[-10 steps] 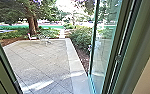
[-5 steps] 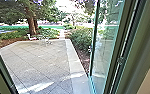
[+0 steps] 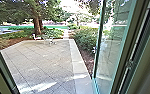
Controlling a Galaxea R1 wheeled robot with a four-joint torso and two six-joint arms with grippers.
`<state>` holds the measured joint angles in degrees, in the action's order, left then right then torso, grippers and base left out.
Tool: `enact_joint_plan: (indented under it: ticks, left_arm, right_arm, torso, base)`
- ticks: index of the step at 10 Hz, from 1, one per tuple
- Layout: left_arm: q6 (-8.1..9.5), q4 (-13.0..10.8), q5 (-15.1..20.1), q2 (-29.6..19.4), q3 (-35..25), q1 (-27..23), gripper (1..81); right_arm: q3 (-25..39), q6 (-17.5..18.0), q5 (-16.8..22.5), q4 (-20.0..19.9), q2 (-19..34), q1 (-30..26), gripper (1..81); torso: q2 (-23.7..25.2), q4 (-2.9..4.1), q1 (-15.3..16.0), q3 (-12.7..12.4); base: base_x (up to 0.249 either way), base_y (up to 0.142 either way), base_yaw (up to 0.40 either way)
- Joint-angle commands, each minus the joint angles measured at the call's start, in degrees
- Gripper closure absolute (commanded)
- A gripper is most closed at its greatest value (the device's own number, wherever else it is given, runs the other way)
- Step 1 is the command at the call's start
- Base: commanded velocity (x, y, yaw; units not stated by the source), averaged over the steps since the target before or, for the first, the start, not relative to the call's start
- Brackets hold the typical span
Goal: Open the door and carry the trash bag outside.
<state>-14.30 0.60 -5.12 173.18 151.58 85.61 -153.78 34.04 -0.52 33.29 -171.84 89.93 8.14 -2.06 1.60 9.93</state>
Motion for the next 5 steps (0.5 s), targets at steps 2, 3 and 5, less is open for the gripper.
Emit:
enact_joint_plan:
  ticks: [2, 3, 5]
  left_arm:
    - [-0.2, -0.42, 3.01, 0.07, -0.31, -2.42, 81.1]
    - [-0.2, -0.42, 3.01, -0.02, -0.23, -2.43, 81.1]
    - [-0.2, -0.42, 3.01, 0.07, -0.23, -2.42, 81.1]
  right_arm:
    - [0.07, -0.2, 2.37, 0.28, 0.24, -2.34, 1.0]
    - [0.07, -0.2, 2.54, 0.28, 0.24, -2.43, 1.0]
    - [0.07, -0.2, 2.55, 0.28, 0.24, -2.51, 1.0]
  torso:
    - [-0.02, 5.27, 0.06, 0.0]
    - [-0.02, 6.28, 0.06, 0.0]
    - [0.0, 6.03, 0.02, 0.0]
  base:
    - [0.079, 0.0, 0.0]
    - [0.079, 0.0, 0.0]
    - [0.079, 0.0, 0.0]
